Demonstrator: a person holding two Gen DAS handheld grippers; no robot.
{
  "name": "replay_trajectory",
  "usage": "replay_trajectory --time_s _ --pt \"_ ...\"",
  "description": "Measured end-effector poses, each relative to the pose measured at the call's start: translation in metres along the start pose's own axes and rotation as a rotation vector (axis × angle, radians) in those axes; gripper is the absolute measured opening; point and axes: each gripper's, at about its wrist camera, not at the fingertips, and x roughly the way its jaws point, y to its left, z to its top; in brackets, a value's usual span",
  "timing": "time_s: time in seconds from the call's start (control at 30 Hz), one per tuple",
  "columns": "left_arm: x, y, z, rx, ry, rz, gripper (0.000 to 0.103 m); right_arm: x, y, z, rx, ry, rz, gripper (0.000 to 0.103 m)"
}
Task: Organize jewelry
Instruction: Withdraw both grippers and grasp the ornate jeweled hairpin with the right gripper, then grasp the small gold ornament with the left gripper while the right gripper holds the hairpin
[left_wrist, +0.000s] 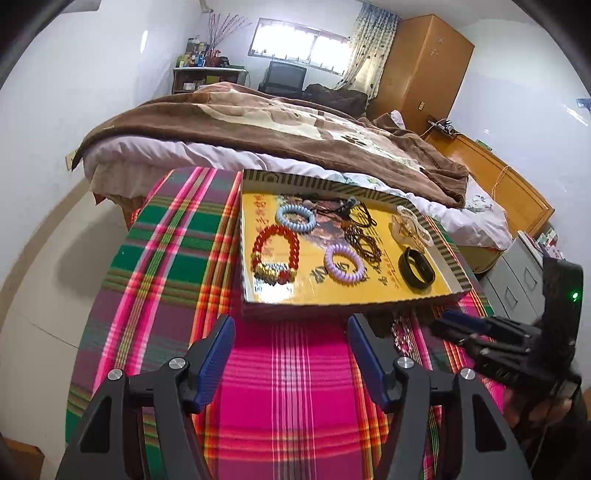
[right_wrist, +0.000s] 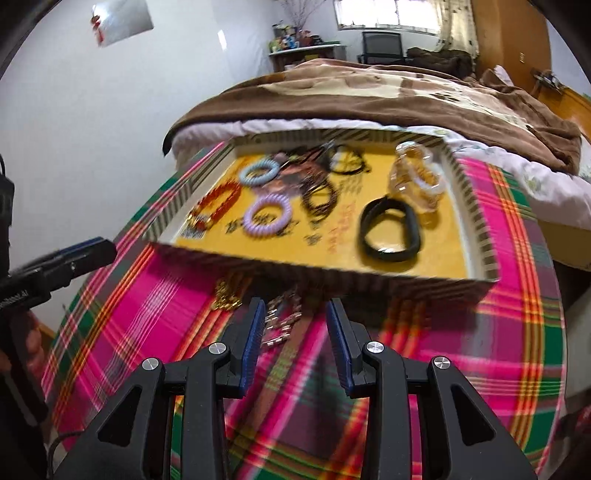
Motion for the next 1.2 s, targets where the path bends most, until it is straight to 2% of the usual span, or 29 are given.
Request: replay_trajectory --time_s 0.23,0.43,0.47,0.5,0.67,0.83,1.13,1.2 --pt "0.0 0.004 -0.007 -0.013 0.012 0.004 0.063 0.03 0.013 -0.002 -0.009 0.058 -0.051 0.036" --pt "0.006 0.004 -0.009 -0.012 0.031 0.008 0.063 0.035 0.019 -0.006 -0.056 0.074 -0.102 0.036" --pt "0.008 0.003 -0.01 -0.011 0.033 0.007 0.063 0.034 0.019 -0.006 -0.053 0.075 -0.113 0.029" --pt "0.009 0.002 -0.01 -0.009 0.036 0.008 0.063 0.033 0.019 -0.006 -0.05 0.071 -0.117 0.025" --pt "0.019 -0.006 -0.01 0.007 0.058 0.002 0.063 0.026 0.013 -0.01 -0.032 0.058 -0.097 0.025" --pt "0.036 -0.022 -0.01 0.037 0.084 -0.016 0.063 0.005 0.005 -0.01 -0.002 0.002 -0.06 0.025" --pt "0.074 -0.059 -0.012 0.129 0.142 -0.039 0.063 -0.016 -0.013 -0.014 0.042 -0.038 -0.067 0.025" --pt "0.082 -0.063 -0.014 0.136 0.152 -0.021 0.063 -0.017 -0.016 -0.014 0.049 -0.042 -0.067 0.025"
